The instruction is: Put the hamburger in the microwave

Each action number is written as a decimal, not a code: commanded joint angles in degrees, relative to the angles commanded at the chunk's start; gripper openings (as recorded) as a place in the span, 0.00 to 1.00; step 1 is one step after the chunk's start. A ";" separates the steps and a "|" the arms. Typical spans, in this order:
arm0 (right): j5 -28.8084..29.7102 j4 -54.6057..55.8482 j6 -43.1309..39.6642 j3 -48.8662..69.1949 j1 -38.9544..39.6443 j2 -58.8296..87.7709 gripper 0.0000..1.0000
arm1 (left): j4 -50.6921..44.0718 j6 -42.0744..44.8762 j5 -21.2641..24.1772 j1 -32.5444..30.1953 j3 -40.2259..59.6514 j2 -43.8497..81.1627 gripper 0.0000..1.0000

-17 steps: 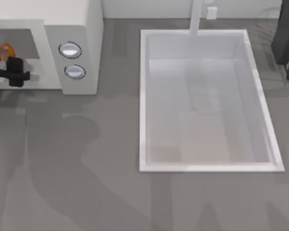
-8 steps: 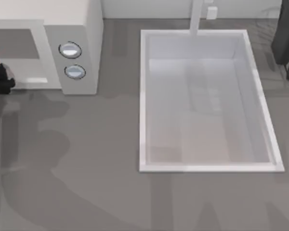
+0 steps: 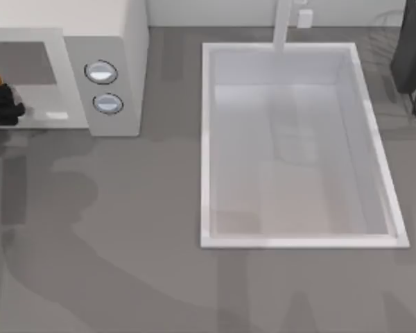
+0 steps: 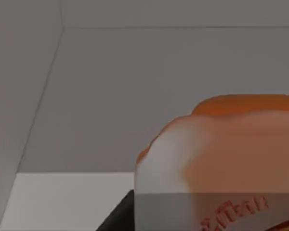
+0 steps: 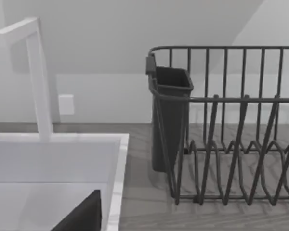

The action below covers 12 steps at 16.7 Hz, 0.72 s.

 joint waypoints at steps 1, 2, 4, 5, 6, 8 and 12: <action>0.00 0.00 0.00 0.00 0.00 0.00 1.00 | -1.10 -0.08 -0.06 -0.42 3.10 1.79 0.00; 0.00 0.00 0.00 0.00 0.00 0.00 1.00 | -2.30 -0.18 -0.13 -0.91 6.70 3.65 0.00; 0.00 0.00 0.00 0.00 0.00 0.00 1.00 | -4.98 -0.41 -0.27 -2.00 14.91 7.35 0.00; 0.00 0.00 0.00 0.00 0.00 0.00 1.00 | -6.44 -0.53 -0.40 -2.52 19.18 9.29 0.00; 0.00 0.00 0.00 0.00 0.00 0.00 1.00 | -7.92 -0.67 -0.64 -2.94 23.31 11.28 0.00; 0.00 0.00 0.00 0.00 0.00 0.00 1.00 | -10.86 -1.03 -1.39 -3.46 30.11 14.92 0.00; 0.00 0.00 0.00 0.00 0.00 0.00 1.00 | -15.20 -1.55 -3.19 -3.32 36.55 20.13 0.00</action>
